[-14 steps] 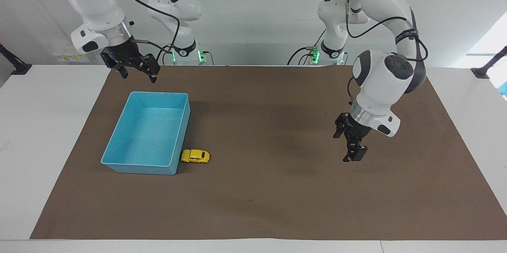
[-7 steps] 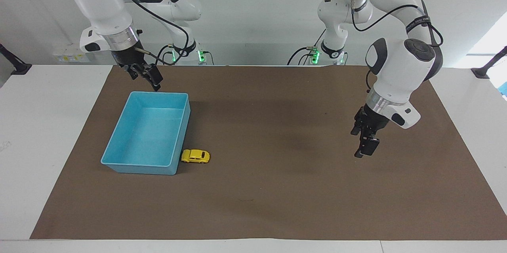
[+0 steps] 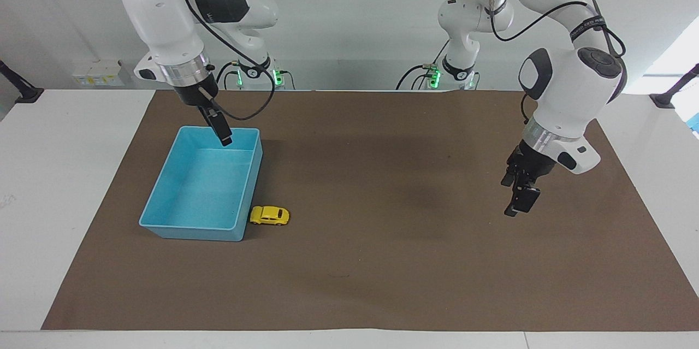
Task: Wind up and store yellow beetle car
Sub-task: 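Withdraw the left gripper while the right gripper reaches the car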
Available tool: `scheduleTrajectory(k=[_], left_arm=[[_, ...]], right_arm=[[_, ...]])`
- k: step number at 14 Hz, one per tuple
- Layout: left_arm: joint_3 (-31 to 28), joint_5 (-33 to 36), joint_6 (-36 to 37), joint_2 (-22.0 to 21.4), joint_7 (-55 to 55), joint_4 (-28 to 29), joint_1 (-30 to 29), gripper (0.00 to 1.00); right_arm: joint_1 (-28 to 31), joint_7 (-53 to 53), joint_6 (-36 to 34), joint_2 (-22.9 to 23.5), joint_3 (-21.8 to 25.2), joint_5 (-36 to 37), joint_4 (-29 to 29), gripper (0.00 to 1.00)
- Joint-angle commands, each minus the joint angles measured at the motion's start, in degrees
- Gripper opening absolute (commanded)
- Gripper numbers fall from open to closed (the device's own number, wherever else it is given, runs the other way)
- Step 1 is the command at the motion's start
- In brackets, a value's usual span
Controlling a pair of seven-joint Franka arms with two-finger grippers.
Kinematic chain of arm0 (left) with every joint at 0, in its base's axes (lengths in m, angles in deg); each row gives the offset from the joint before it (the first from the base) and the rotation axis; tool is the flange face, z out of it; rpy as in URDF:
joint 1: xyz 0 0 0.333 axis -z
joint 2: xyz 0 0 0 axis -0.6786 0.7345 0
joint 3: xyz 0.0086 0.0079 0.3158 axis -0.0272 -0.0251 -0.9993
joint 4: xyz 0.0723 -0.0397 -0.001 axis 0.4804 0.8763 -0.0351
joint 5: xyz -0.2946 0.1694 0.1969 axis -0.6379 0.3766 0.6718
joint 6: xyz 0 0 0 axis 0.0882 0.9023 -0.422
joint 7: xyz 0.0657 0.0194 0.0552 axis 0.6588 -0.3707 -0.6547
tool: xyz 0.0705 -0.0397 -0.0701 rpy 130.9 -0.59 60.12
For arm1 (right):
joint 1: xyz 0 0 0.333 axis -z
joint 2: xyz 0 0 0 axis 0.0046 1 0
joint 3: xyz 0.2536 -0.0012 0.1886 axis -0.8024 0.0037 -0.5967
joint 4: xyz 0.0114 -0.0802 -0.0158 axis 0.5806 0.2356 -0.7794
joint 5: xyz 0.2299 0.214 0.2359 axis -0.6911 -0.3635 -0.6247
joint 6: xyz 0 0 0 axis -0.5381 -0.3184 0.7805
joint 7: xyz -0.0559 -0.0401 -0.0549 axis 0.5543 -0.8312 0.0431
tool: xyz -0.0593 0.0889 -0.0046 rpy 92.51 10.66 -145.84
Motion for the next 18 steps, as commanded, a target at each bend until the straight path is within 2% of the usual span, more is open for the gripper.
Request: scheduleTrajectory(k=[1,4,9,14,18], left_arm=[[0.44,0.58,3.96,-2.12,11.21,1.91,-2.08,1.00],[0.44,0.58,7.13,-2.47,25.72,2.00,-3.84,1.00],[0.00,0.67,8.80,-2.56,42.60,2.00,-4.64,1.00],[0.09,0.67,12.06,-5.81,64.14,2.44,-6.57,1.00],[0.00,0.75,14.77,-8.70,67.85,2.35,-6.66,1.00]], right_arm=[[0.05,-6.98,2.34,1.96,-0.03,0.16,0.54,1.00],[-1.18,-14.45,3.75,3.90,-0.03,1.12,0.54,1.00],[-4.25,-27.54,6.99,7.41,-0.03,3.50,0.27,1.00],[-4.52,-33.02,12.44,11.72,-0.03,3.59,0.27,1.00],[-5.22,-33.72,16.40,15.41,-0.03,3.59,0.27,1.00]])
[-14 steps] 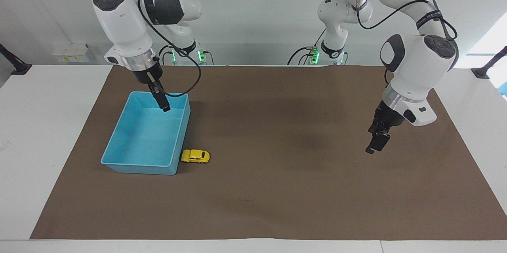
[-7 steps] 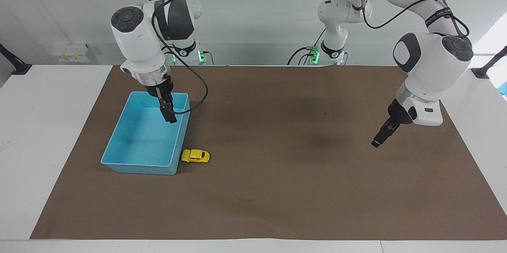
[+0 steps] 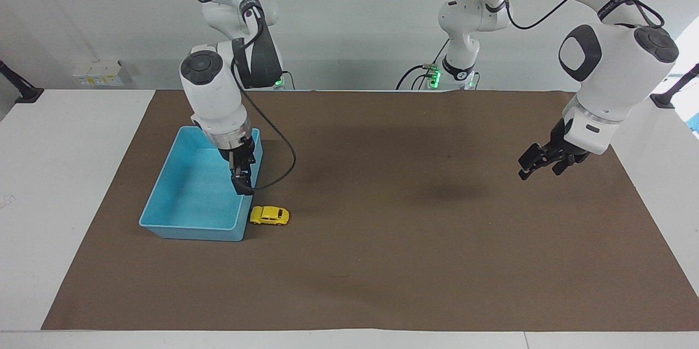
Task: Wind up and store yellow beetle car
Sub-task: 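Withdraw the left gripper while the right gripper reaches the car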
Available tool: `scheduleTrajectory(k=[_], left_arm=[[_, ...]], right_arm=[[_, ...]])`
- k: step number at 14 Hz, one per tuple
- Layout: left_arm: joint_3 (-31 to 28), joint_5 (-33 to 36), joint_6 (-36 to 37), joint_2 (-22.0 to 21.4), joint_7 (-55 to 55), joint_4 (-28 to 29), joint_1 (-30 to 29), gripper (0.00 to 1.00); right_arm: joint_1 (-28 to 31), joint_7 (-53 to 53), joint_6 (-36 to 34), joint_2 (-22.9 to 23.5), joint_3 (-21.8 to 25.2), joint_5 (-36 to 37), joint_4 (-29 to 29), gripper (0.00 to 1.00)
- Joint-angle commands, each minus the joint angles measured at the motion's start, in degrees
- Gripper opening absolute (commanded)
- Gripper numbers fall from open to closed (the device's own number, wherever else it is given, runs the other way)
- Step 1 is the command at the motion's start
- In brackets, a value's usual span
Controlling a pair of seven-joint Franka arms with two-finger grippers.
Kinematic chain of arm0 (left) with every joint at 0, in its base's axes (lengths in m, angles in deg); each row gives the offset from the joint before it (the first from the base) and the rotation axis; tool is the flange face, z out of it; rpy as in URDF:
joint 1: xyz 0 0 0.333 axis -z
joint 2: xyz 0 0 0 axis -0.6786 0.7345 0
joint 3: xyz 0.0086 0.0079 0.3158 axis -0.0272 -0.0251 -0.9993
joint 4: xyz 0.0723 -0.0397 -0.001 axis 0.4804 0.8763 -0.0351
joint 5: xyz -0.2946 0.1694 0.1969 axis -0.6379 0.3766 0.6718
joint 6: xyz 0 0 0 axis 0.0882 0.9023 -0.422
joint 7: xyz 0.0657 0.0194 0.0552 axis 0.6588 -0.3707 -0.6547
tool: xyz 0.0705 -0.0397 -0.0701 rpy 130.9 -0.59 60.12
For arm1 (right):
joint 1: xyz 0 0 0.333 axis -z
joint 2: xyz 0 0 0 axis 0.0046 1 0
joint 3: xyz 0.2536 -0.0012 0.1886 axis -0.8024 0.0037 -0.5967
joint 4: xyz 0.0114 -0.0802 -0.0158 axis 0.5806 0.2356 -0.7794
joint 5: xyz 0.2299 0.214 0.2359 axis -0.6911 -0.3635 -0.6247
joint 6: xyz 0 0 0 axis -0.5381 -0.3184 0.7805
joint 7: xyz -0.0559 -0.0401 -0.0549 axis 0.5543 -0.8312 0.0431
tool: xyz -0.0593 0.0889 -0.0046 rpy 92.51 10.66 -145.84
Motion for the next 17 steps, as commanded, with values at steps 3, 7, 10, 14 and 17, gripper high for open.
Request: scheduleTrajectory(k=[3,7,10,14,17], left_arm=[[0.34,5.79,5.83,-5.86,5.75,1.91,-0.21,1.00],[0.60,6.17,10.23,-10.33,5.93,2.61,-0.56,1.00],[0.69,6.09,11.72,-13.50,5.84,3.58,-0.30,1.00],[0.60,6.00,16.20,-15.88,9.94,3.58,-0.56,1.00],[-0.10,5.12,16.74,-16.15,11.55,3.58,-1.17,1.00]], right_arm=[[-1.02,-5.28,5.91,4.66,-0.08,0.92,0.07,1.00],[-1.72,-7.31,10.14,7.57,-0.08,0.92,0.34,1.00],[-1.55,-7.22,13.73,7.58,-0.08,1.19,4.27,1.00],[-1.55,-7.22,21.74,7.57,0.01,2.07,9.39,1.00],[-1.46,-6.79,22.10,7.49,0.01,2.24,9.92,0.83]])
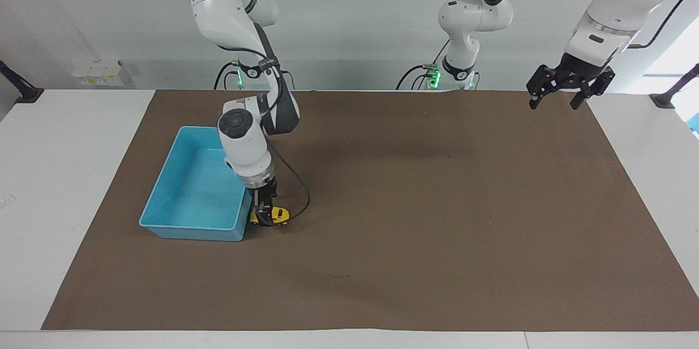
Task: Wind up and store yellow beetle car
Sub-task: 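Withdraw the left gripper while the right gripper reaches the car, then grasp the yellow car with the right gripper and lift it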
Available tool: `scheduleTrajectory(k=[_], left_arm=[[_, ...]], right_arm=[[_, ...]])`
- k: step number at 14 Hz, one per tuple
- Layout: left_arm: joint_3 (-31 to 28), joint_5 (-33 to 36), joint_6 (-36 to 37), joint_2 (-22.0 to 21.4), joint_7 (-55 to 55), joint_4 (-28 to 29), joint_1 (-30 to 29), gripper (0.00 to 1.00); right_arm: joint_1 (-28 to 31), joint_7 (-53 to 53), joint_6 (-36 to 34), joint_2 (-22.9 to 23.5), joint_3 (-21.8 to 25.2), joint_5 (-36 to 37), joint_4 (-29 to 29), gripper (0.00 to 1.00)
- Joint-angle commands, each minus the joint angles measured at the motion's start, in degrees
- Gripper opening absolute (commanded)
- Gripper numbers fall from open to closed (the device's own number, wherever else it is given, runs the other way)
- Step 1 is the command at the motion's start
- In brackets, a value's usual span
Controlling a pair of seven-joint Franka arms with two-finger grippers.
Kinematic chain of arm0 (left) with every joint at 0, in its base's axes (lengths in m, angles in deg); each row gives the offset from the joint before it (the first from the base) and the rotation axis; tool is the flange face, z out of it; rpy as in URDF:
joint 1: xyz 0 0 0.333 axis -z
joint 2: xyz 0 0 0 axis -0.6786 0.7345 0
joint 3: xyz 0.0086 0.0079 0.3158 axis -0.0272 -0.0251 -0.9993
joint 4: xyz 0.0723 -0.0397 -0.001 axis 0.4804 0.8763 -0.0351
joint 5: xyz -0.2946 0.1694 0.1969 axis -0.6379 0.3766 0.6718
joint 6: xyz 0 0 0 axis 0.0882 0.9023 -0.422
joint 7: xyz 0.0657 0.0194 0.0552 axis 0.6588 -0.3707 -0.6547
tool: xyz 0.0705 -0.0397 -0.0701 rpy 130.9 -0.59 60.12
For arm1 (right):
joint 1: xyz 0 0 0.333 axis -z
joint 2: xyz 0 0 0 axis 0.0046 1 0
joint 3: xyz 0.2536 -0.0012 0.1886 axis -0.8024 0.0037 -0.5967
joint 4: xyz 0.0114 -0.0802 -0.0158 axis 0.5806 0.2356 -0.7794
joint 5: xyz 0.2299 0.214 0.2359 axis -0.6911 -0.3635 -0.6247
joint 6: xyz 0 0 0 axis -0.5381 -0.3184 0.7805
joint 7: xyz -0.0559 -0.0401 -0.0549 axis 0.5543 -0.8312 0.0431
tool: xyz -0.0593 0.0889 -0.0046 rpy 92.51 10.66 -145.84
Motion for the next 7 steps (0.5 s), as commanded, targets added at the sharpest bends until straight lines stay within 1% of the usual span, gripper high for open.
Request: scheduleTrajectory(k=[1,2,3,5,7], left_arm=[[0.16,0.03,0.55,-1.74,1.18,2.03,-1.27,1.00],[0.16,0.03,0.64,-1.92,1.17,2.30,-1.27,1.00],[0.16,0.03,0.64,-2.35,1.17,2.82,-1.27,1.00],[0.33,0.11,-0.14,-1.84,1.27,1.95,-1.09,1.00],[0.33,0.12,-0.50,-1.48,1.52,1.33,-0.83,1.00]], right_arm=[[0.21,-1.17,1.34,-0.94,-0.11,1.84,1.47,0.72],[0.21,-1.52,1.34,-0.94,-0.11,1.84,1.47,0.46],[0.21,-3.35,1.17,-0.76,-0.11,1.67,0.95,0.23],[0.48,-4.51,0.91,-0.67,-0.11,1.84,0.59,0.00],[0.04,-4.60,0.29,-0.67,-0.11,1.84,0.24,0.00]])
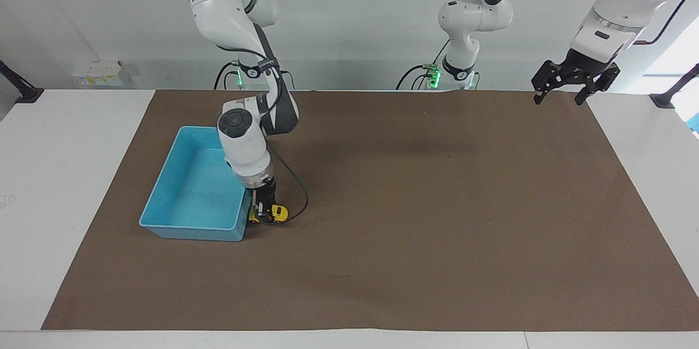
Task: Wind up and store yellow beetle car
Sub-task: 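Grasp the yellow car with the right gripper and lift it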
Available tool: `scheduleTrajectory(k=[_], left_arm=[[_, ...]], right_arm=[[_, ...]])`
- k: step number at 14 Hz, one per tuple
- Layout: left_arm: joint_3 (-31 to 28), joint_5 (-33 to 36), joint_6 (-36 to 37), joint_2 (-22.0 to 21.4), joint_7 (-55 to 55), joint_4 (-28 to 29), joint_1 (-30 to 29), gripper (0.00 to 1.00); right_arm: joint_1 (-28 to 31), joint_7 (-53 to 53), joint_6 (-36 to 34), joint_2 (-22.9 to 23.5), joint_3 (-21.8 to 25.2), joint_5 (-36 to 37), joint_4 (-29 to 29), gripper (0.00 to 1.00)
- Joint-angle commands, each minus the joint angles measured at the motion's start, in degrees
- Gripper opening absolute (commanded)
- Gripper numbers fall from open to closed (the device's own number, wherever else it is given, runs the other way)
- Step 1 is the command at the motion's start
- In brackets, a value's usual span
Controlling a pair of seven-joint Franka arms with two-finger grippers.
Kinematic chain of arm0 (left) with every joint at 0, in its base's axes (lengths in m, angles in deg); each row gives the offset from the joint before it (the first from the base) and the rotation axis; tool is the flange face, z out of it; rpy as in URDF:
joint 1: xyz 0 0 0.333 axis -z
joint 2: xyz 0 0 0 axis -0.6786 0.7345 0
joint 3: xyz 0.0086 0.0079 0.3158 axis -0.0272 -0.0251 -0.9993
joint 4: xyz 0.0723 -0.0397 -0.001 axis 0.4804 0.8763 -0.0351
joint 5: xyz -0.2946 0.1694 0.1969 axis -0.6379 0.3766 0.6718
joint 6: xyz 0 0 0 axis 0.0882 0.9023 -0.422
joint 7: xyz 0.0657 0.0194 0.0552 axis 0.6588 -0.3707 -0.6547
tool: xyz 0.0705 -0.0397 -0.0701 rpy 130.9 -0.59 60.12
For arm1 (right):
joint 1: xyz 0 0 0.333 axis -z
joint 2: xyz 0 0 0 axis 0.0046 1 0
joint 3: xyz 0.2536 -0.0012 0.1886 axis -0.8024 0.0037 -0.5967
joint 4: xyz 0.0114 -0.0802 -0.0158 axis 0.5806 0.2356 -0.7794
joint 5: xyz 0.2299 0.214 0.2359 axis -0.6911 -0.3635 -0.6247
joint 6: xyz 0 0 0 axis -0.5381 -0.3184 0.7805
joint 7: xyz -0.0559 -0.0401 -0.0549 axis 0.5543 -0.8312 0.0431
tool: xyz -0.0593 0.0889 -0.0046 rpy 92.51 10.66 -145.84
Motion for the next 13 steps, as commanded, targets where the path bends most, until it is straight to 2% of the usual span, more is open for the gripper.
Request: scheduleTrajectory(k=[1,5,9,13], left_arm=[[0.37,0.12,-0.67,-1.12,1.11,0.79,-0.56,1.00],[0.37,0.12,-0.41,-1.12,1.02,0.70,-0.74,1.00],[0.45,0.12,2.57,-2.26,1.37,0.35,-0.65,1.00],[0.54,0.12,2.40,-2.26,1.02,0.35,-0.38,1.00]], right_arm=[[-0.19,-2.38,-0.36,-0.55,-0.25,1.50,0.03,0.00],[-2.12,-2.56,-5.54,-0.64,-0.25,1.50,-3.48,0.00],[-3.01,-2.56,-6.51,-1.34,-0.25,1.14,-4.01,0.00],[-3.01,-2.20,-10.38,-2.74,-0.34,0.44,-6.47,0.00]])
